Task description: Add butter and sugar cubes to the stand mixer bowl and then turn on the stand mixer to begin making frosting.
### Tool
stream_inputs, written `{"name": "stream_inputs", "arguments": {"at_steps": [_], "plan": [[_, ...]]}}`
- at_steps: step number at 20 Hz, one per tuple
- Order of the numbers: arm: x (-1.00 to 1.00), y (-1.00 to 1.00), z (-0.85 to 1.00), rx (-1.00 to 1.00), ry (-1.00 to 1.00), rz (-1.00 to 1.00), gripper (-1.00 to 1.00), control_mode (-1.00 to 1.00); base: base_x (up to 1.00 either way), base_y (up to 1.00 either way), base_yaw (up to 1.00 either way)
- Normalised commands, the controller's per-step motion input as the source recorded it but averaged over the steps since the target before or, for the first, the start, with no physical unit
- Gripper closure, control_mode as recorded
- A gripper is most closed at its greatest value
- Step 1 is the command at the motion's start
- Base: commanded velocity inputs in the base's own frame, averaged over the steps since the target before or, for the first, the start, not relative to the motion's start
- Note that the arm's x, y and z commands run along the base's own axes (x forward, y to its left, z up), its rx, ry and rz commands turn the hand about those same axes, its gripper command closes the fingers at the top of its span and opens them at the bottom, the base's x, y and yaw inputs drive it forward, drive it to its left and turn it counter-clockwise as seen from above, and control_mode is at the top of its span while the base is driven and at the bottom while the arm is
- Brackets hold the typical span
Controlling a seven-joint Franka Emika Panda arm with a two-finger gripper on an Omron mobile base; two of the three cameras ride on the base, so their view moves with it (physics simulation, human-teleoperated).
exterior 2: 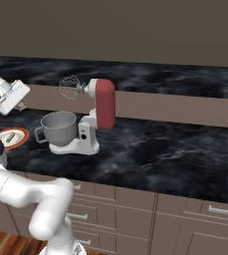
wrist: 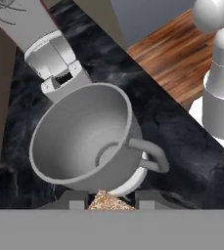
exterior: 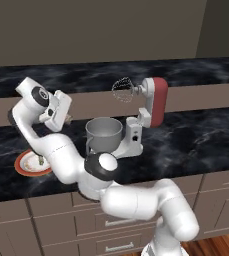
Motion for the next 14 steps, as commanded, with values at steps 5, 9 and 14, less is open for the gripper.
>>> {"name": "stream_inputs", "arguments": {"at_steps": [5, 9, 14], "plan": [[0.35, -0.54, 0.07, 0.0, -0.03, -0.06, 1.0, -1.0, 0.0, 0.0, 0.0], [0.05, -0.69, 0.0, 0.0, -0.01, -0.03, 1.0, -1.0, 0.0, 0.0, 0.0], [0.0, -0.56, -0.22, 0.0, -0.01, -0.02, 1.0, -1.0, 0.0, 0.0, 0.0]]}}
